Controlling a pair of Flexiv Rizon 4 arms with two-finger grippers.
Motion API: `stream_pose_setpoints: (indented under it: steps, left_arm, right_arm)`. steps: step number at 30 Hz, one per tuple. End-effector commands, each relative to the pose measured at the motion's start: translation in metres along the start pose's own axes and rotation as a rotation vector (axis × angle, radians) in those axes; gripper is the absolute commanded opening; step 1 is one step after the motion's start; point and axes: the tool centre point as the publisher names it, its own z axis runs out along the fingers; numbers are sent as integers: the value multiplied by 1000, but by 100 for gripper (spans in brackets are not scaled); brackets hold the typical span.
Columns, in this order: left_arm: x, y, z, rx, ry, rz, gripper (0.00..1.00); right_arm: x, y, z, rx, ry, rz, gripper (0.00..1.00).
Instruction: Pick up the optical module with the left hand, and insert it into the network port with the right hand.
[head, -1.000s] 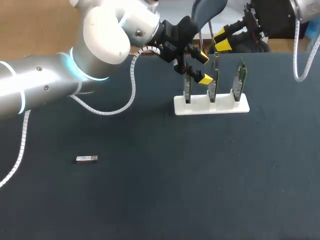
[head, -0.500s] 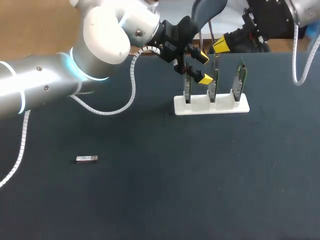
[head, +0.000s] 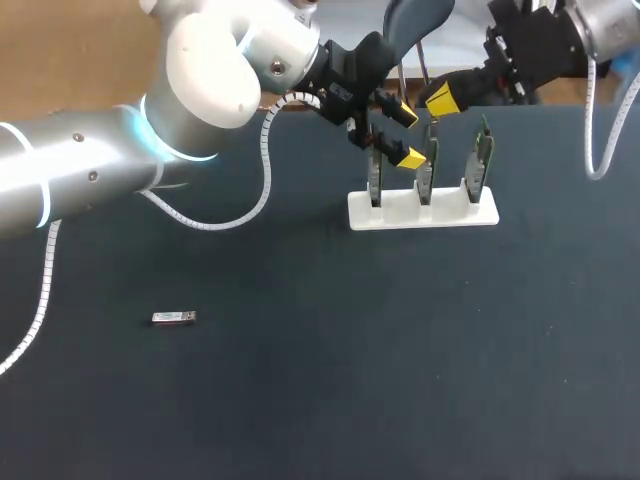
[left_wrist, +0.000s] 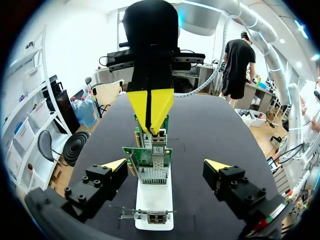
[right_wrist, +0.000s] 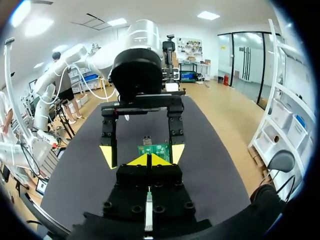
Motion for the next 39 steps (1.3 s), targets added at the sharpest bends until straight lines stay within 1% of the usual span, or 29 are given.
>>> stream_pose_setpoints:
  steps: [1, 7, 17, 30, 33, 39]
  left_arm:
    - [-1, 0, 0, 0, 4, -2, 100]
    - [-1, 0, 0, 0, 4, -2, 100]
    - [-1, 0, 0, 0, 4, -2, 100]
    - [-1, 0, 0, 0, 4, -2, 100]
    - [-1, 0, 0, 0, 4, -2, 100]
    - [-1, 0, 0, 0, 4, -2, 100]
  right_arm:
    - [5, -2, 5, -7, 3, 7, 0]
    - [14, -3, 9, -17, 13, 33, 0]
    - [23, -5, 11, -15, 31, 59, 0]
    - [32, -1, 17, -26, 39, 85, 0]
    - [31, 1, 16, -27, 38, 86, 0]
    - [18, 2, 7, -11, -5, 60, 0]
